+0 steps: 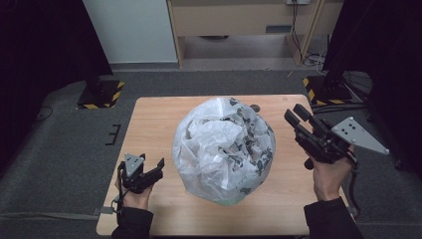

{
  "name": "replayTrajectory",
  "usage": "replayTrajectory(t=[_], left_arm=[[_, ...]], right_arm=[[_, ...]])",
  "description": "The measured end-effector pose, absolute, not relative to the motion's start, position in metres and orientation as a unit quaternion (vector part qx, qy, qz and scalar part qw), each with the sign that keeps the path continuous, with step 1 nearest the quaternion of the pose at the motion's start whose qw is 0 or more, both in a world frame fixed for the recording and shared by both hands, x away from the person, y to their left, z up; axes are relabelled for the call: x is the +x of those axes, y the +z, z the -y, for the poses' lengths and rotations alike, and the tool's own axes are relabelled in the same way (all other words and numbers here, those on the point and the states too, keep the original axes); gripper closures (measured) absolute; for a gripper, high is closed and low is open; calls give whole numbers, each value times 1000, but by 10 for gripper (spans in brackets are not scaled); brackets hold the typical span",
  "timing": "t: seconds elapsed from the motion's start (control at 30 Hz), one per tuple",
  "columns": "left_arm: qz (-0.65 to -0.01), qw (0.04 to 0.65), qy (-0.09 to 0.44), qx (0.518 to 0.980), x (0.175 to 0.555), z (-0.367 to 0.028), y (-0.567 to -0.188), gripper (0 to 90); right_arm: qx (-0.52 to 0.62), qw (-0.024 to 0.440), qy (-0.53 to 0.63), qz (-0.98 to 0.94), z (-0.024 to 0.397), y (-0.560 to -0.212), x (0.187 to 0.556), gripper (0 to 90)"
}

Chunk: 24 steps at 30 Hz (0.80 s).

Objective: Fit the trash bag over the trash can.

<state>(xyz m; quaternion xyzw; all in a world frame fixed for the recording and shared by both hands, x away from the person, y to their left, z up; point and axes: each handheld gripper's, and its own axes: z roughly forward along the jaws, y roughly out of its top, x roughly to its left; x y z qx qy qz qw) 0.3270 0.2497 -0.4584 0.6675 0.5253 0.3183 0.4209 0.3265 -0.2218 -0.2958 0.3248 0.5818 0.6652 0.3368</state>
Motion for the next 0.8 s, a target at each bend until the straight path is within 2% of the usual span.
replayTrajectory(t=[0.33,0.53,0.63,0.8], left_arm=[[-541,366,296,697,342,-256,-485,264],[-542,359,288,703,345,-255,-489,264],[-541,360,288,703,345,-254,-489,264],[-540,359,285,706,345,-254,-490,265]], right_arm=[[292,310,673,-604,194,-273,322,690],[270,277,670,-634,176,-268,321,736],[256,250,663,-658,163,-269,322,735],[225,235,640,-696,139,-278,324,734]])
